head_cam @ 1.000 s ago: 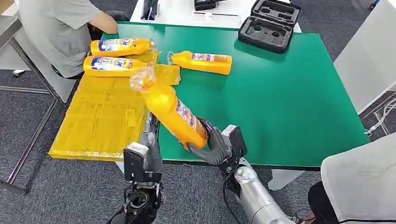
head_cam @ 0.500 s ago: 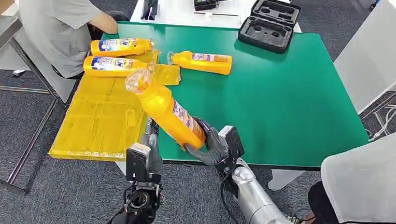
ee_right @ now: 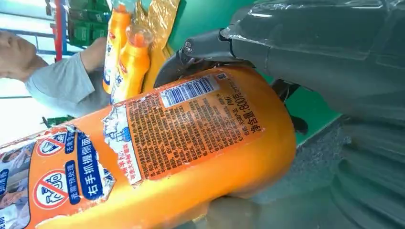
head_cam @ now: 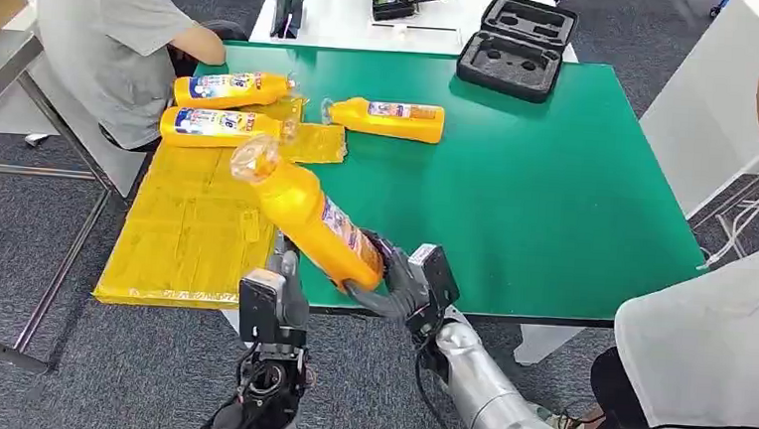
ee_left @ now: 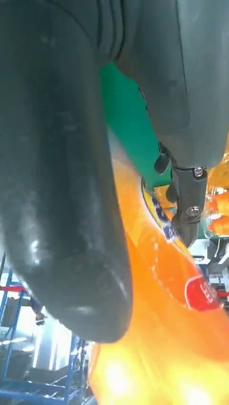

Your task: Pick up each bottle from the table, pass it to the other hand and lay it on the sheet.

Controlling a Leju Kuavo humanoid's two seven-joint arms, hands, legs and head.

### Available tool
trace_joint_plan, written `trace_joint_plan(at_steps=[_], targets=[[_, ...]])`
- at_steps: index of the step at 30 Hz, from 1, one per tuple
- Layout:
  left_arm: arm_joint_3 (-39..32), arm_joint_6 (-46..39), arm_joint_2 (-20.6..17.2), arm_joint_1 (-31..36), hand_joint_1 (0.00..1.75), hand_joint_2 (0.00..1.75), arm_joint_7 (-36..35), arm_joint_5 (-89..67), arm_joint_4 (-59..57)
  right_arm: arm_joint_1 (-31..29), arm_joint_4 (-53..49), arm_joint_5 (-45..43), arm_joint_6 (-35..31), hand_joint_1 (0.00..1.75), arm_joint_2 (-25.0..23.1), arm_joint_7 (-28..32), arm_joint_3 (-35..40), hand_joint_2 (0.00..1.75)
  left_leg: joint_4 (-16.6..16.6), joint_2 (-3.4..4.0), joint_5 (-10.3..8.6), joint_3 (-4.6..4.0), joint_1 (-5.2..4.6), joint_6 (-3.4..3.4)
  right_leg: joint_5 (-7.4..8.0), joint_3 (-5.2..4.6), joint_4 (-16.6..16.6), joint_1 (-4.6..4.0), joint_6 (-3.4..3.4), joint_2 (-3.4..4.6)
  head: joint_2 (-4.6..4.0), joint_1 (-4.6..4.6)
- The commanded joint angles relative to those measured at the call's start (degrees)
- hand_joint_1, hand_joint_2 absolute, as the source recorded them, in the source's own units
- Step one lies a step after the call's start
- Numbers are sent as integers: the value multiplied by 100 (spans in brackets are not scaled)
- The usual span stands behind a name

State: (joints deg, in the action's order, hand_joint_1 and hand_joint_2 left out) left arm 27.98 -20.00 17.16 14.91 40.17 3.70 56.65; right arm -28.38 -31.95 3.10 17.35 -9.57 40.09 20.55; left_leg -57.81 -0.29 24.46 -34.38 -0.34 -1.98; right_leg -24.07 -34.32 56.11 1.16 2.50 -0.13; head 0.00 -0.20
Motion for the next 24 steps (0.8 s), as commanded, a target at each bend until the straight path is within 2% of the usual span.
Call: trace_joint_plan(at_steps=[1, 9, 24], targets=[[-377, 337, 205, 128, 0, 0, -17, 32, -162, -333, 531, -118, 91, 175, 3, -9, 155, 175, -3, 3, 7, 12, 5, 8, -5, 13, 0, -6, -8, 1, 0, 0], [-616, 1011, 284, 199, 0, 0, -17, 447, -443, -275, 536, -97, 45, 175, -17, -9, 212, 175, -3, 3, 10, 19, 8, 11, -7, 21, -2, -9, -11, 1, 0, 0], [-441, 997, 284, 103, 0, 0, -17, 297, -368, -293, 471, -140, 87, 175, -27, -9, 154, 175, -3, 1, 8, 13, 4, 9, -8, 15, 1, -5, -9, -1, 0, 0]])
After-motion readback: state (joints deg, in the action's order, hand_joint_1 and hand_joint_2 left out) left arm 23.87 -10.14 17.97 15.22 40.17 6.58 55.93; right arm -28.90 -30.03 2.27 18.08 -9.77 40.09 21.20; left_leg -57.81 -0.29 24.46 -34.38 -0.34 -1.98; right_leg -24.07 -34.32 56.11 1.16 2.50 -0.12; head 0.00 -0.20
